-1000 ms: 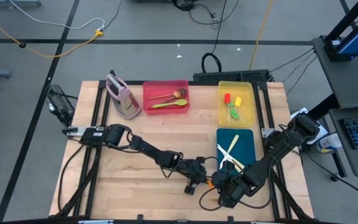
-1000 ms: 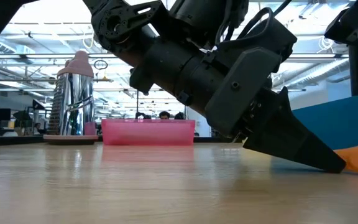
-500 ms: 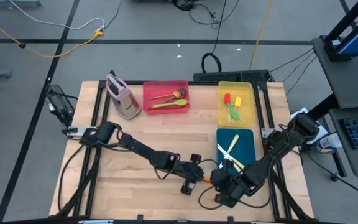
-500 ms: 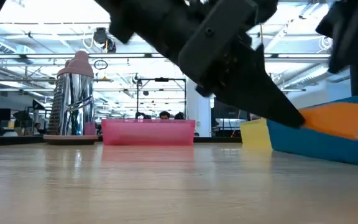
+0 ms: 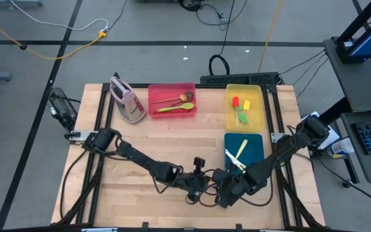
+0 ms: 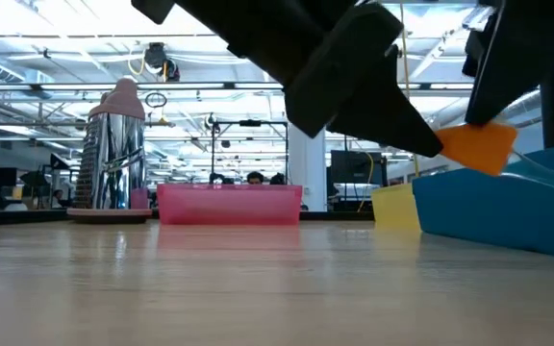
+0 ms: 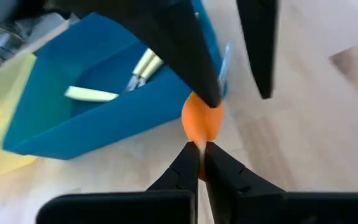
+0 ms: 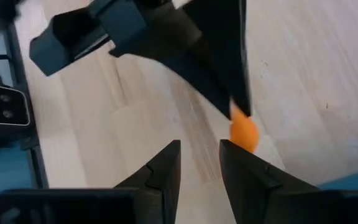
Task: Pick & Place Kitchen Items
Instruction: Put the orange spatula into the yellow bin
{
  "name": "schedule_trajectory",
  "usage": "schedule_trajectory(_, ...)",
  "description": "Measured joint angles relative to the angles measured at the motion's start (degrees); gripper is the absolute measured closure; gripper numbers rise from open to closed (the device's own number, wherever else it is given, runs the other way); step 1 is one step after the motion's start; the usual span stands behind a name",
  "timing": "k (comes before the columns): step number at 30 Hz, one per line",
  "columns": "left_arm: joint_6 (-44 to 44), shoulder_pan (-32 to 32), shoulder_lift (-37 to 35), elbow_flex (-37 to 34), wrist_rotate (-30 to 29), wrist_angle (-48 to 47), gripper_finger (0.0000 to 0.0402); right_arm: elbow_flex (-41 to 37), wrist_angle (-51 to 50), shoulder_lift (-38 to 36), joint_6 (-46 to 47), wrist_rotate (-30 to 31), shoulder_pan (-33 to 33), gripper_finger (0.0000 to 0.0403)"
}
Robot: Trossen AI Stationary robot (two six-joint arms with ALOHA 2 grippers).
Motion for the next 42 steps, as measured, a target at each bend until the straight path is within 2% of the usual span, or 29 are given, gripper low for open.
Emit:
schedule_trajectory(7,1.06,-0.89,0.02,0.00,-2.58,-0.63,0.0389,-3.46,1.07,-0.07,-0.37,-0.82,-0.88,0.0300)
schedule_trajectory(18,1.08,-1.80,0.02,0.00,-2.92,0.44,0.0389,-3.66,3.49,-0.07,-6.81,-2.07,-0.88,0.0300)
schedule_trajectory(23,2.50,-3.29,0.02,0.00,-6.91,0.57,0.0395,-3.66,4.12,-0.07,-7.84,-1.89,-0.88,0.0300)
schedule_trajectory(27,2.72,-4.38,0.00,0.04,-8.26,0.57,0.0386,-3.71,6.34,-0.70,-8.74,-2.48,-0.78,0.0300)
schedule_trajectory(33,3.16,-5.97,-0.07,0.11,-7.82,0.33,0.0395,-3.77,12.26,-3.34,-9.49,-3.16,-0.77,0.0300)
schedule_trajectory(38,4.23,-6.77,-0.07,0.11,-7.92,0.16,0.0392,-3.77,10.18,-5.39,-11.43,-1.20,-0.81,0.0300)
schedule_trajectory(42,4.03,-6.80,-0.07,0.11,-11.47,0.20,0.0394,-4.67,9.55,-5.40,-9.98,-3.59,-0.81,0.0300)
